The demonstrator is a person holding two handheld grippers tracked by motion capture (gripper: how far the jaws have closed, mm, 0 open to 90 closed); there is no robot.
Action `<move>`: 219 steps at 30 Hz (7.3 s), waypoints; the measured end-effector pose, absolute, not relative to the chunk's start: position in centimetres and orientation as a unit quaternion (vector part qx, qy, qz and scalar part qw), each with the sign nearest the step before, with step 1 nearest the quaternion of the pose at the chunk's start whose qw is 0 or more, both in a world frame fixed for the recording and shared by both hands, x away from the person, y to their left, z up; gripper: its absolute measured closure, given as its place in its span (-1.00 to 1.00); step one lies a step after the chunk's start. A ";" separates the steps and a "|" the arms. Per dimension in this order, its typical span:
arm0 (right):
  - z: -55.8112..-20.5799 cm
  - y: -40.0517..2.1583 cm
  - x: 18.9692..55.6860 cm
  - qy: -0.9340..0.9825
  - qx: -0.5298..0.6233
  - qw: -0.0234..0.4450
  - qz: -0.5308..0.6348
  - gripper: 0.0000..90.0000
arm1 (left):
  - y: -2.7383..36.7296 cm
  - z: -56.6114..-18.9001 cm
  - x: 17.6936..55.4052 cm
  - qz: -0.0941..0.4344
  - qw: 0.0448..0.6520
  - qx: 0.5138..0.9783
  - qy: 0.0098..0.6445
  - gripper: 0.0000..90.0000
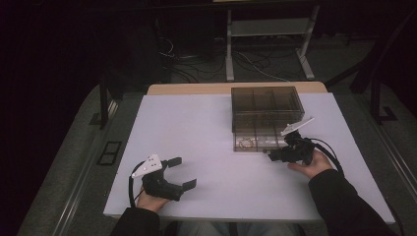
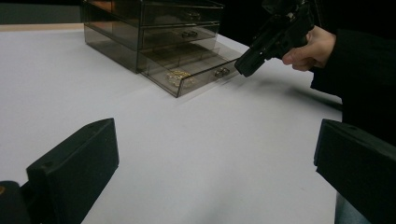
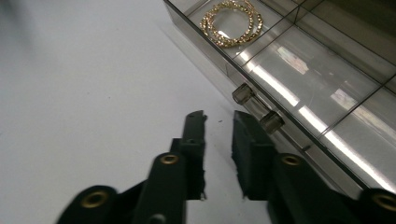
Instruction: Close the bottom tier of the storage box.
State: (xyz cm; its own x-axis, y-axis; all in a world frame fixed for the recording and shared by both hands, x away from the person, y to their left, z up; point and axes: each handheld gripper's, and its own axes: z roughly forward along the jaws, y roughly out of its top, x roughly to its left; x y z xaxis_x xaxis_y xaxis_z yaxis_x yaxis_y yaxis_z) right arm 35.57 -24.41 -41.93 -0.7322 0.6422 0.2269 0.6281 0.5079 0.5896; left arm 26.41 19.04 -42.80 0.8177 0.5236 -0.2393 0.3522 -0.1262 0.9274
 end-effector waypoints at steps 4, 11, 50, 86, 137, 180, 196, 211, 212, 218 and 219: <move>-42.2 -24.3 35.8 0.869 0.369 0.009 0.331 0.97 | 19.0 -42.8 26.4 0.072 0.593 0.747 0.293 -1.00; -42.9 -23.9 36.2 0.871 0.371 0.003 0.321 0.98 | 19.0 -42.8 26.4 0.072 0.592 0.747 0.293 -1.00; -44.0 -23.6 38.3 0.864 0.397 0.006 0.309 0.98 | 19.1 -42.8 26.4 0.072 0.593 0.747 0.293 -1.00; -44.4 -23.6 40.2 0.844 0.421 0.015 0.331 0.98 | 19.1 -42.8 26.4 0.071 0.594 0.745 0.294 -1.00; -45.1 -24.1 43.0 0.804 0.468 0.041 0.364 0.98 | 19.2 -42.7 26.4 0.071 0.595 0.745 0.293 -1.00; -41.0 -24.8 36.6 0.810 0.420 0.041 0.406 -1.00 | 19.1 -42.7 26.3 0.069 0.597 0.744 0.293 -1.00; -39.5 -26.0 32.7 0.807 0.408 0.040 0.426 -1.00 | 19.2 -42.8 26.4 0.068 0.594 0.744 0.298 -1.00; -41.0 -27.4 29.5 0.790 0.419 0.046 0.446 -1.00 | 19.2 -42.9 26.5 0.068 0.586 0.749 0.302 -1.00; -41.0 -27.5 29.2 0.788 0.420 0.048 0.447 -1.00 | 19.1 -43.0 26.4 0.067 0.586 0.748 0.303 -1.00; -41.4 -28.1 28.1 0.782 0.418 0.059 0.459 -1.00 | 19.2 -43.0 26.5 0.065 0.583 0.750 0.304 -1.00; -41.5 -28.2 27.9 0.780 0.419 0.059 0.460 -1.00 | 19.1 -43.1 26.5 0.064 0.582 0.751 0.305 -1.00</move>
State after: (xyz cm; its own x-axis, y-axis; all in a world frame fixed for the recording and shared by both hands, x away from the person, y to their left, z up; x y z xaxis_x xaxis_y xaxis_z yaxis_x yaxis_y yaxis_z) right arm 27.93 -28.15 -41.52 -0.6418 0.7081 0.2945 0.6003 0.2249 0.7675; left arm 26.54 19.15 -43.07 0.8064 0.5318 -0.2588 0.3835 -0.1370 0.9133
